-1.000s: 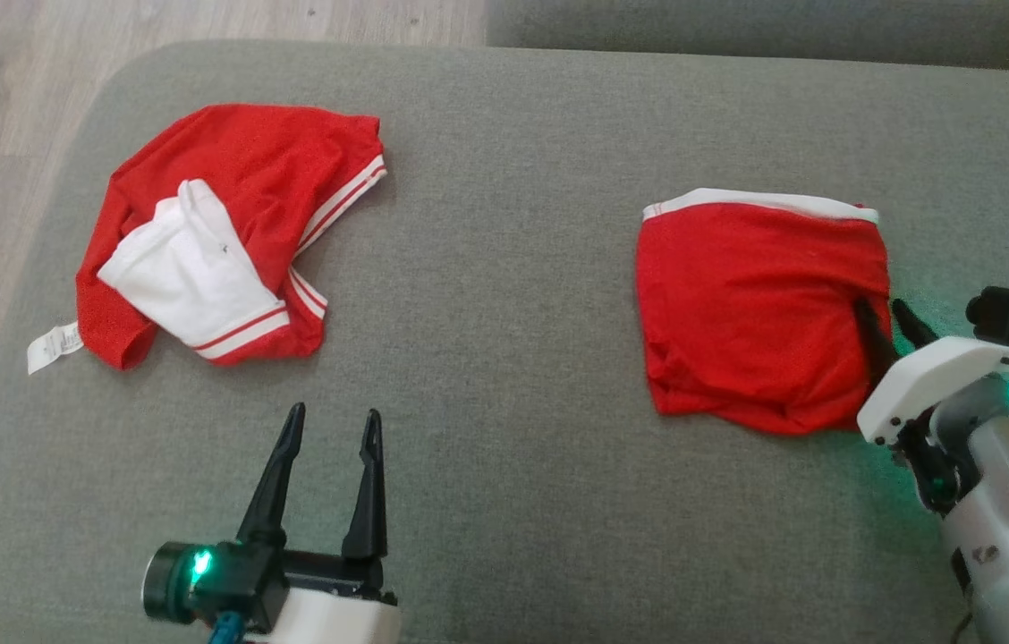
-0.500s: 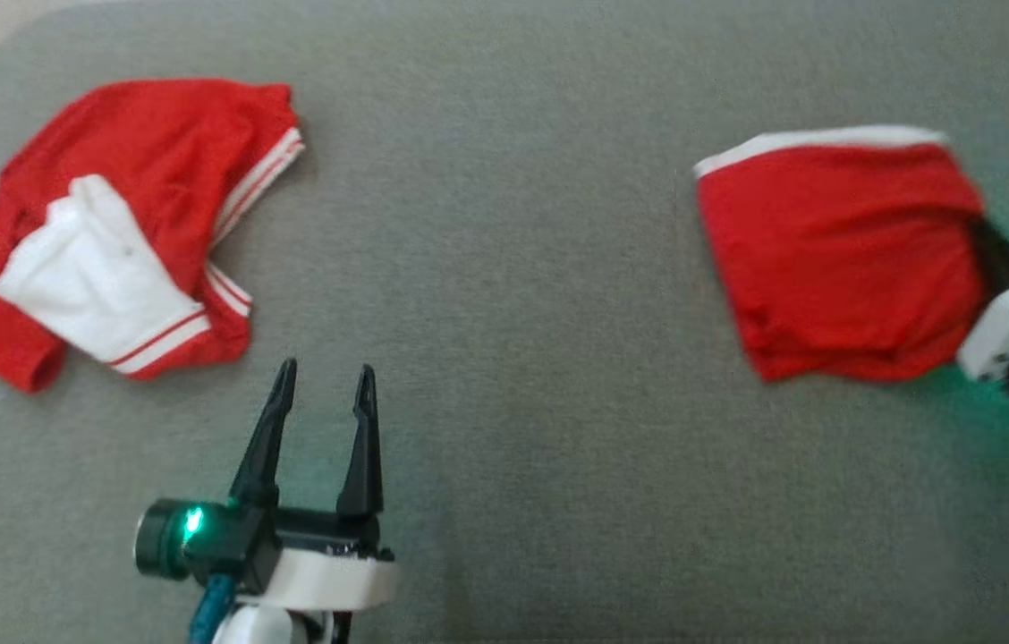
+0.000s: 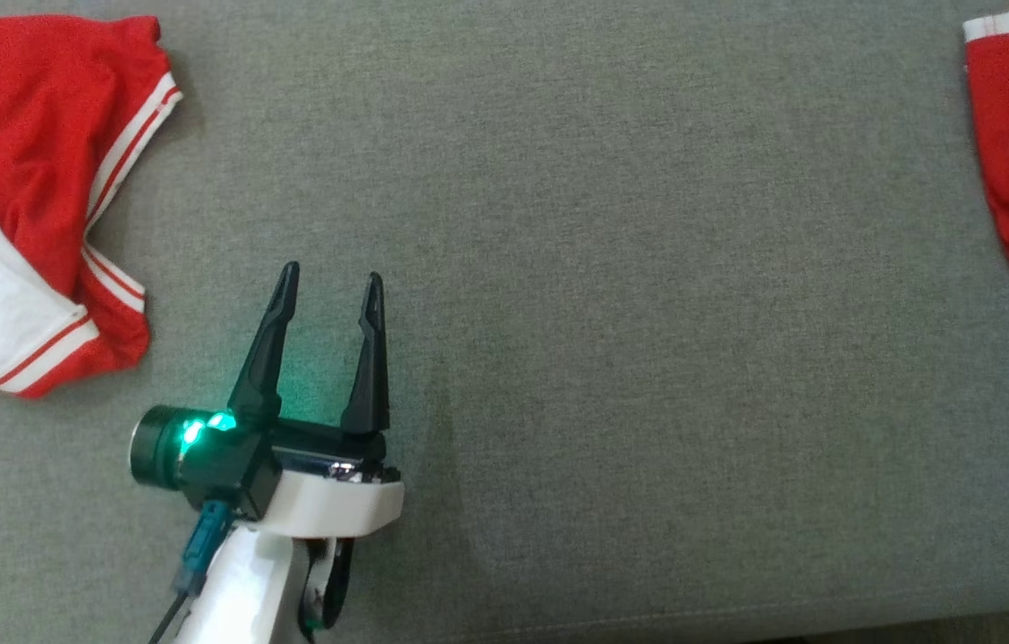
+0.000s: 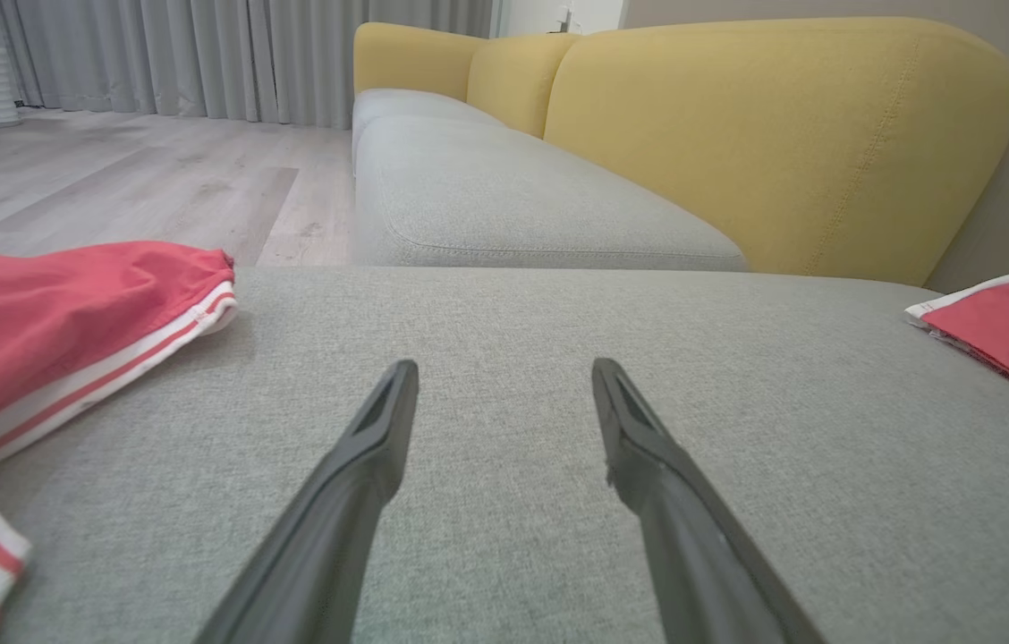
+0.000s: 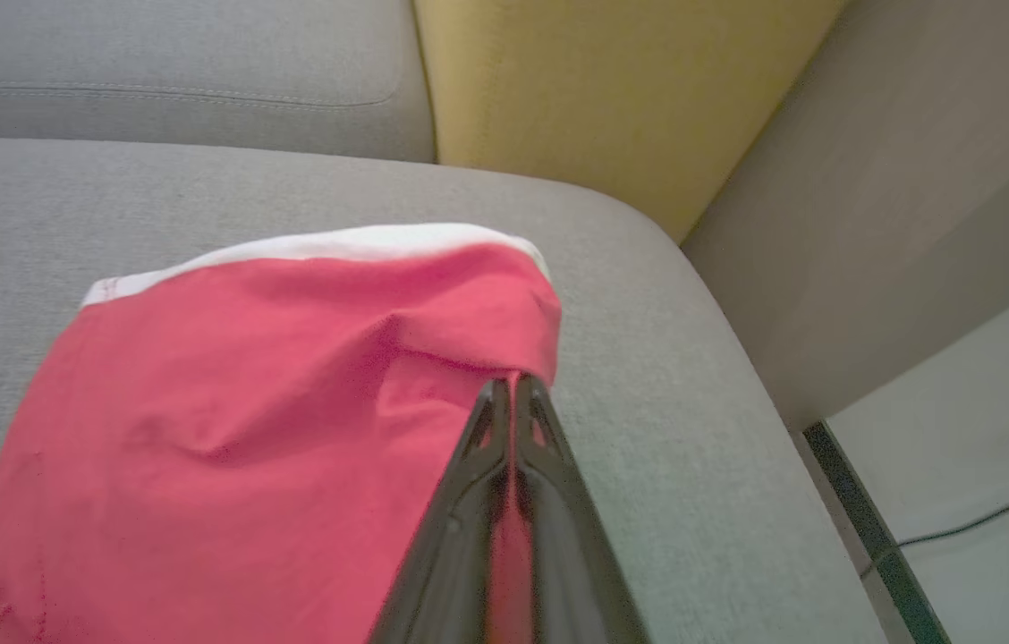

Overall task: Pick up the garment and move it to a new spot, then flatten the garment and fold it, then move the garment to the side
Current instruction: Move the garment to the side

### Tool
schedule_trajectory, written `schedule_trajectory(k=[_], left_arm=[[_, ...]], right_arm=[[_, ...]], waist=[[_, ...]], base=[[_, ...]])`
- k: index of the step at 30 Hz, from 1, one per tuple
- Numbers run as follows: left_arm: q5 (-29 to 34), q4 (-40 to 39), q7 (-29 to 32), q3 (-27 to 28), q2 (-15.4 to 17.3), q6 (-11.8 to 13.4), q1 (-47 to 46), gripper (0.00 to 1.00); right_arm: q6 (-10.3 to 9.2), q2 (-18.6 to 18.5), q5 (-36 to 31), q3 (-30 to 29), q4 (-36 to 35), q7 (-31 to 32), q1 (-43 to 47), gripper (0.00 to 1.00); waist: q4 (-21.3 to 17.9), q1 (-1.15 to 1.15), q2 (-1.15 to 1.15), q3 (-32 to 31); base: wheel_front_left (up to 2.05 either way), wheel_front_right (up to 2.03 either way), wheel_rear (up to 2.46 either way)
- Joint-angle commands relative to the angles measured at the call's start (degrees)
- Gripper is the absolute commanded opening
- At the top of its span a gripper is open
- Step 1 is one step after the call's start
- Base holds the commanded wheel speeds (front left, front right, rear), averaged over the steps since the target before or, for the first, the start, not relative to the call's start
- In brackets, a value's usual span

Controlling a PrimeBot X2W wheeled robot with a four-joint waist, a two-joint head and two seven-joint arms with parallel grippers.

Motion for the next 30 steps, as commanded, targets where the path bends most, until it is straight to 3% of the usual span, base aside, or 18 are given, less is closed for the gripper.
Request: schedule_trajectory(k=[1,2,3,8,12,17,21,25,30], left_arm=[[-0.29,-1.78,-0.29,1.1,0.01,-0.11,-0.74,1.0],[-0.48,-1.59,-0.29,0.8,0.01,-0.08,-0.86,1.0],[-0.71,-1.38,-0.29,0.51,0.01,-0.07,-0.93,1.0],[-1.43,-0.36,-0.29,0.0,0.01,0.48,0.19,1.0],[-1.74,1.07,-0.29,0.63,0.01,1.1,2.93,1.0],[-2.8,3.03,-0.29,2.97,0.01,2.51,6.74,1.0],[-2.06,4.92,-0.29,4.71,0.02,2.18,8.68,1.0],[-0.46,6.09,-0.29,6.31,0.43,1.25,10.53,1.0],[0.63,6.69,-0.29,8.06,0.46,1.12,13.02,1.0]], right_arm=[[0.22,-3.59,-1.91,-0.3,-1.49,-0.99,-0.13,0.0],[0.22,-4.01,-3.29,-1.21,-1.19,-1.43,-0.35,0.38],[0.22,-3.79,-4.43,-2.4,-0.76,-1.85,-0.63,1.0],[0.22,1.22,-9.76,-4.63,-1.02,-2.81,0.68,1.0],[0.22,8.23,-12.42,-5.33,-1.48,-4.17,3.88,1.0],[0.22,17.57,-16.22,-2.02,-2.65,-9.18,11.33,1.0],[0.22,23.22,-17.14,0.56,-3.31,-11.95,16.48,1.0],[0.22,30.63,-16.8,1.68,-8.66,-13.16,21.79,1.0],[0.22,37.59,-23.38,-1.96,-20.93,-13.2,30.88,1.0]], waist=[[-0.02,-0.01,0.0,0.08],[0.17,-0.01,0.0,-0.26],[0.42,-0.01,0.0,-0.75],[1.95,-0.01,0.0,-5.69],[3.08,-0.01,0.0,-12.44],[4.59,-0.01,0.0,-21.16],[5.16,-0.01,0.0,-25.66],[4.9,-0.01,0.0,-29.08],[4.2,-0.01,0.0,-32.07]], base=[[0.0,0.0,0.0],[0.0,0.0,0.0],[0.0,0.0,0.0],[0.0,0.0,0.0],[0.0,0.0,0.0],[0.0,0.0,0.0],[0.0,0.0,0.0],[0.0,0.0,0.0],[0.0,0.0,0.0]])
